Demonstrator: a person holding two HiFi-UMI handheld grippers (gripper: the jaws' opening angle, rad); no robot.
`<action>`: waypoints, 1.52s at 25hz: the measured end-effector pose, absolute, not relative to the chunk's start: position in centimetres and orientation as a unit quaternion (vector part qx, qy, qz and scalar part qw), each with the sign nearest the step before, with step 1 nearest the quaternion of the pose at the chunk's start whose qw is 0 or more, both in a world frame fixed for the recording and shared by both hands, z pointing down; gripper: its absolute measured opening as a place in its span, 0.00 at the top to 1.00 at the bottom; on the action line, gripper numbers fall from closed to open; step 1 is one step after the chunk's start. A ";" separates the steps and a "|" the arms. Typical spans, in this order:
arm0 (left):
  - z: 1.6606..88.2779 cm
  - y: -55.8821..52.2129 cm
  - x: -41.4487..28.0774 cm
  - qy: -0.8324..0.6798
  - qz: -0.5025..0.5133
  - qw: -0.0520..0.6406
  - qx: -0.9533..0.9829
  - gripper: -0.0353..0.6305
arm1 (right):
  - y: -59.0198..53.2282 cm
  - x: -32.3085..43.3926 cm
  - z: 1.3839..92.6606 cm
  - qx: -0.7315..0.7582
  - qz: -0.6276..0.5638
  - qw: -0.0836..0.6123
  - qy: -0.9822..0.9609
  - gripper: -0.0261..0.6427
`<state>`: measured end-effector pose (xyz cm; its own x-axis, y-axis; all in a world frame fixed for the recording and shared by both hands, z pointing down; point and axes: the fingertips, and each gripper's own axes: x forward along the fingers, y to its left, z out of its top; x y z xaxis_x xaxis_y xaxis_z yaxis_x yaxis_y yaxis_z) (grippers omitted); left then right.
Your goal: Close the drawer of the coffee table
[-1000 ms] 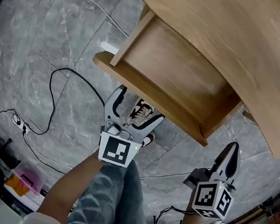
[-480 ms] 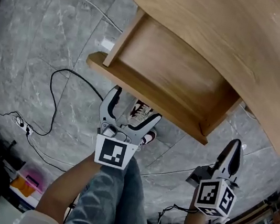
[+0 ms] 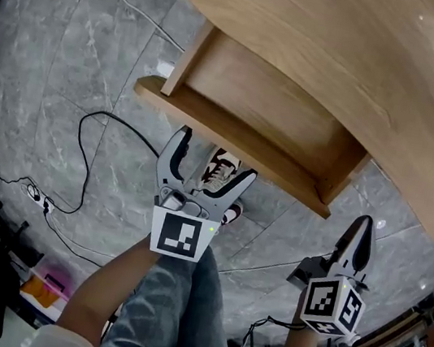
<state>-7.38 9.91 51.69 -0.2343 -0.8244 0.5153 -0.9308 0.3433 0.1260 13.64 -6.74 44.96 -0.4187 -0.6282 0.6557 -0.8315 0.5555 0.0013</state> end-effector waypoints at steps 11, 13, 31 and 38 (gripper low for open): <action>51.7 9.1 -8.2 -0.776 0.104 0.262 0.564 0.16 | -8.0 13.9 45.2 0.455 0.167 0.309 -0.818 0.96; 51.8 9.1 -8.2 -0.780 0.094 0.271 0.555 0.16 | -8.1 14.1 45.4 0.457 0.169 0.311 -0.816 0.96; 51.6 7.1 -9.0 -0.787 0.081 0.290 0.538 0.17 | -9.4 14.7 46.4 0.470 0.180 0.316 -0.804 0.96; 51.8 5.7 -9.8 -0.787 0.079 0.293 0.538 0.17 | -10.1 14.4 46.8 0.478 0.186 0.312 -0.800 0.96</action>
<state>-9.75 5.74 51.77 -0.2501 -0.7997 0.5458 -0.8925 0.4090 0.1903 14.45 -10.14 46.78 -0.3482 -0.6483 0.6771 -0.8807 0.4737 0.0006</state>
